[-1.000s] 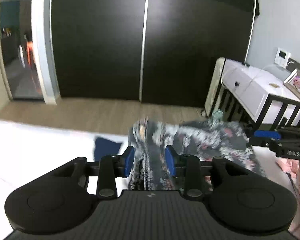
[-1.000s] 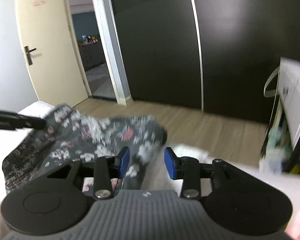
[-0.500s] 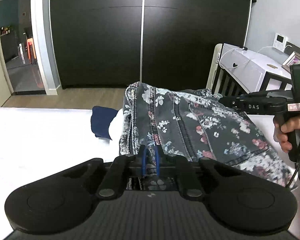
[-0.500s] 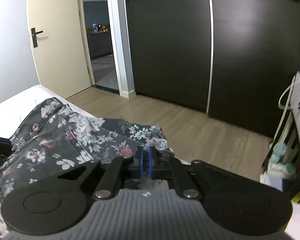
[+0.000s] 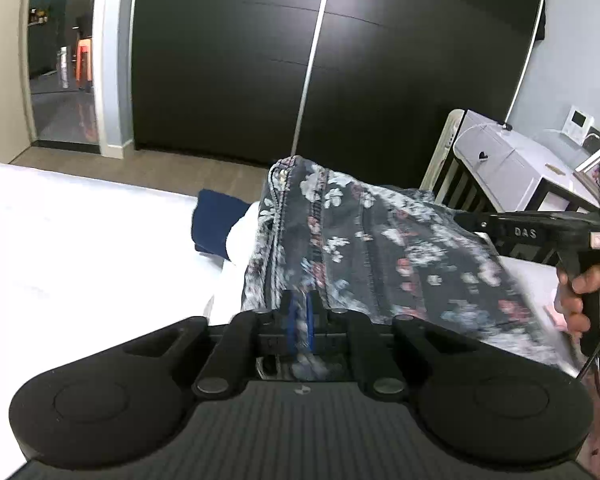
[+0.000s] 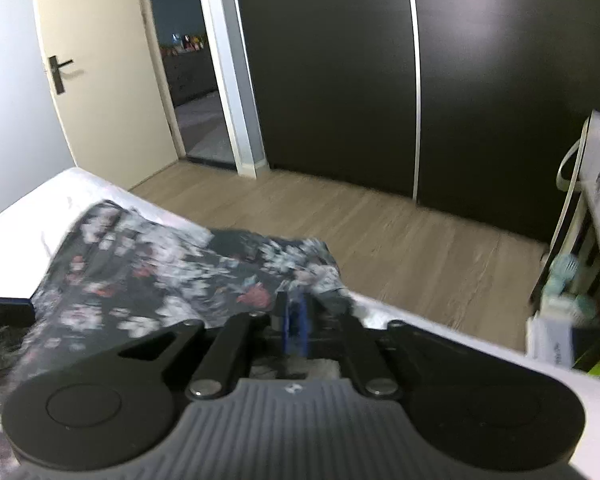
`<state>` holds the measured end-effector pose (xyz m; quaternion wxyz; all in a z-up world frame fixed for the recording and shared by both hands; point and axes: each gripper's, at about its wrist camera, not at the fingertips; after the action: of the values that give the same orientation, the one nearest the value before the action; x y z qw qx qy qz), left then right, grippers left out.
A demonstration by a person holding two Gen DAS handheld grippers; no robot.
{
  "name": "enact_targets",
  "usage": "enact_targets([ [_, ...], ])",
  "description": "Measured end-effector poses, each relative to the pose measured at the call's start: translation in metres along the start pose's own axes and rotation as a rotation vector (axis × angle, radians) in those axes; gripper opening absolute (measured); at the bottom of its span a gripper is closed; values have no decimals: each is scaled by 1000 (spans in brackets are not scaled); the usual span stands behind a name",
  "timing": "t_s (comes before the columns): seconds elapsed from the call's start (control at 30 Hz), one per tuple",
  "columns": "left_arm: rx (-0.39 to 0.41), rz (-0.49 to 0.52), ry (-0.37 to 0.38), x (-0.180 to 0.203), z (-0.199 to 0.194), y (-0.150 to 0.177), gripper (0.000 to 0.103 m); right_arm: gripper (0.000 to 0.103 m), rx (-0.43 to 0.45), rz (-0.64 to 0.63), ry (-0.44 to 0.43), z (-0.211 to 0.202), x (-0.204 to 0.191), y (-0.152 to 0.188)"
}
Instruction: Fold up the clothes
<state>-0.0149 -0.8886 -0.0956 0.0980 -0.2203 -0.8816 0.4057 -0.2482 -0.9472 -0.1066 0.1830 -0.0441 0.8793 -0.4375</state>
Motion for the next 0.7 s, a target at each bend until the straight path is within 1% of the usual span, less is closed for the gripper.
enact_targets([
  [0.03, -7, 15, -12, 7, -13, 0, 14, 23, 12, -20, 1, -14, -5, 1],
  [0.07, -14, 29, -24, 14, -25, 0, 17, 28, 14, -30, 0, -27, -11, 5],
  [0.1, -20, 46, -38, 21, -38, 0, 19, 29, 13, -41, -1, -39, -16, 8],
  [0.13, -24, 64, -56, 28, -50, 0, 20, 29, 8, -48, -4, -49, -19, 11],
  [0.17, -23, 68, -74, 36, -62, 0, 20, 29, 7, -46, -11, -61, -20, 13],
  [0.23, -8, 56, -108, 49, -88, 1, 24, 31, 6, -44, -25, -85, -22, 18],
  [0.27, 4, 45, -125, 55, -101, 2, 26, 36, 6, -43, -32, -98, -23, 20],
  [0.3, 15, 37, -143, 61, -113, 3, 30, 41, 5, -42, -39, -110, -24, 22],
  [0.33, 28, 39, -161, 70, -124, 5, 33, 43, 5, -40, -46, -122, -25, 24],
  [0.37, 39, 36, -179, 79, -134, 6, 37, 50, 5, -39, -53, -134, -26, 27],
  [0.4, 48, 21, -200, 88, -142, 9, 45, 58, 4, -38, -60, -147, -27, 29],
  [0.43, 57, 6, -221, 96, -150, 12, 49, 60, 4, -37, -66, -159, -28, 31],
  [0.5, 72, -15, -259, 113, -164, 18, 54, 71, 3, -34, -80, -183, -30, 35],
  [0.57, 84, -33, -294, 130, -176, 25, 65, 74, 2, -32, -94, -208, -31, 40],
  [0.6, 91, -42, -309, 139, -181, 29, 75, 82, 3, -27, -97, -219, -32, 42],
  [0.7, 108, -69, -333, 164, -193, 42, 76, 88, 17, 6, -83, -247, -31, 49],
])
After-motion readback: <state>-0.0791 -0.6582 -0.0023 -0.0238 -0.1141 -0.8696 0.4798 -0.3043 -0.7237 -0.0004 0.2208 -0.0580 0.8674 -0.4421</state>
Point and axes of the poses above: each gripper's, at about its wrist camera, not at the fingertips, and z roughly the way its jaws point, x to its right, y to its underside, and after that the axes turned 12 degrees about z, right-handed
